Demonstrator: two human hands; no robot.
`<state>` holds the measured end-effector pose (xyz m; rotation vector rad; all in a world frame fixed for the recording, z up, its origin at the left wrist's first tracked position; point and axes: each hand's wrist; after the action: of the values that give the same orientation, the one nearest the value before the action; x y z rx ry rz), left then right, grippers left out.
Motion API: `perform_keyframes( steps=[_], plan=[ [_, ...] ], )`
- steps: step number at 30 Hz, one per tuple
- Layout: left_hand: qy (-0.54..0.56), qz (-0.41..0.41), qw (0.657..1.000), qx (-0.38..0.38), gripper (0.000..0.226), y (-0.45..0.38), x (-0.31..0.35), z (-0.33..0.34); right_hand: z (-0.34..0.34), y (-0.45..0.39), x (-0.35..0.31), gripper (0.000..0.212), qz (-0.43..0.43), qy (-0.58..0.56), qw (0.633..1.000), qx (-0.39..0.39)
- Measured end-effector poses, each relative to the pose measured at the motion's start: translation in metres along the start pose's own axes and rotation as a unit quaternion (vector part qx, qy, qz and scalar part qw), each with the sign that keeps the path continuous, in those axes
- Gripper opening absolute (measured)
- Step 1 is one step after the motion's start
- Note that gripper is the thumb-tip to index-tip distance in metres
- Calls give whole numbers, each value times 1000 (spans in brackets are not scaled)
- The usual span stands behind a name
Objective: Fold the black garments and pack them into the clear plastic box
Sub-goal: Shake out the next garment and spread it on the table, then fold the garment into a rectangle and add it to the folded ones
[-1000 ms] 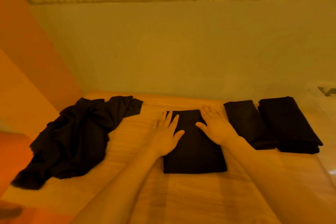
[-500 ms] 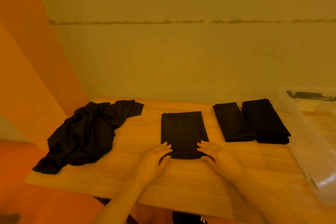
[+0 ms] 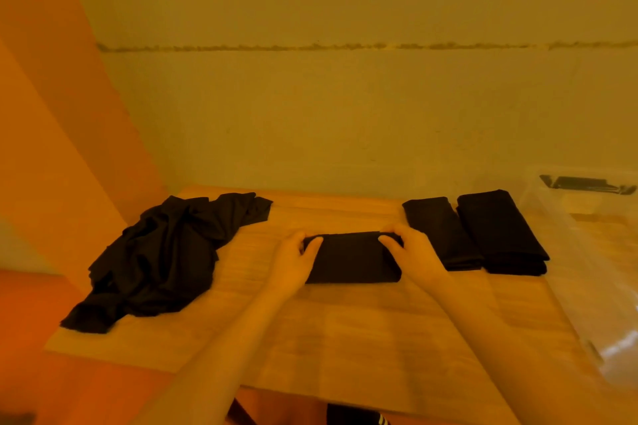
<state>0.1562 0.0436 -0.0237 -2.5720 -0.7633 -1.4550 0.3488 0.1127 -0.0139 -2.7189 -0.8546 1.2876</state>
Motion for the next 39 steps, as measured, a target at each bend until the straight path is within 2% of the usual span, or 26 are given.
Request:
perform_keyframes(
  steps=[6,9,11,13,14,16,17,18,20,21,24,26,27,28,30,34,39],
  plan=[
    [-7,-45,997,58,23,-58,2,23,22,-47,27,27,39,47,998,23],
    [-112,-65,988,78,25,-68,-3,29,35,-56,43,34,49,148,988,-11],
    [-197,-43,973,111,30,-65,-6,26,40,-58,51,34,1,224,975,6],
    [-233,46,960,150,36,-54,-5,25,41,-60,50,33,-103,232,967,13],
    [-248,108,952,146,41,-46,-4,27,42,-60,48,35,-153,213,965,-12],
    [-321,200,923,70,52,-27,-2,36,44,-53,41,54,-180,195,956,-125],
    [-362,198,911,19,56,-22,-4,42,45,-48,40,68,-163,210,947,-179],
    [-405,168,899,-23,56,-20,-9,45,46,-43,43,71,-134,242,937,-214],
    [-447,105,888,-38,54,-25,-17,42,44,-36,44,58,-74,293,926,-228],
    [-441,79,894,-26,54,-26,-20,38,42,-31,41,56,-55,303,925,-222],
    [-365,-12,930,35,56,-15,-24,30,38,-15,31,55,-4,296,930,-217],
    [-170,-140,975,44,61,3,-15,30,37,-3,26,53,34,259,949,-178],
    [-46,-204,977,35,63,13,-6,32,37,4,25,53,47,250,955,-155],
    [60,-251,966,23,64,22,3,35,39,11,24,52,53,248,958,-132],
    [180,-300,936,22,67,33,16,42,42,25,21,51,61,239,965,-90],
    [247,-337,906,64,66,27,23,48,44,58,11,51,90,188,978,-31],
    [254,-346,903,-14,57,18,38,53,43,87,15,56,102,107,989,-15]
  ],
)
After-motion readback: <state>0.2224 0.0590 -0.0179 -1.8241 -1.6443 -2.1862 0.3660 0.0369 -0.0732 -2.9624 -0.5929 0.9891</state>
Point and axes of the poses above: each hand's wrist, its own y-axis away from the middle knuckle, its own z-axis out of the palm, x = y × z, and after that the axes turned 12 degrees about -z, right-handed
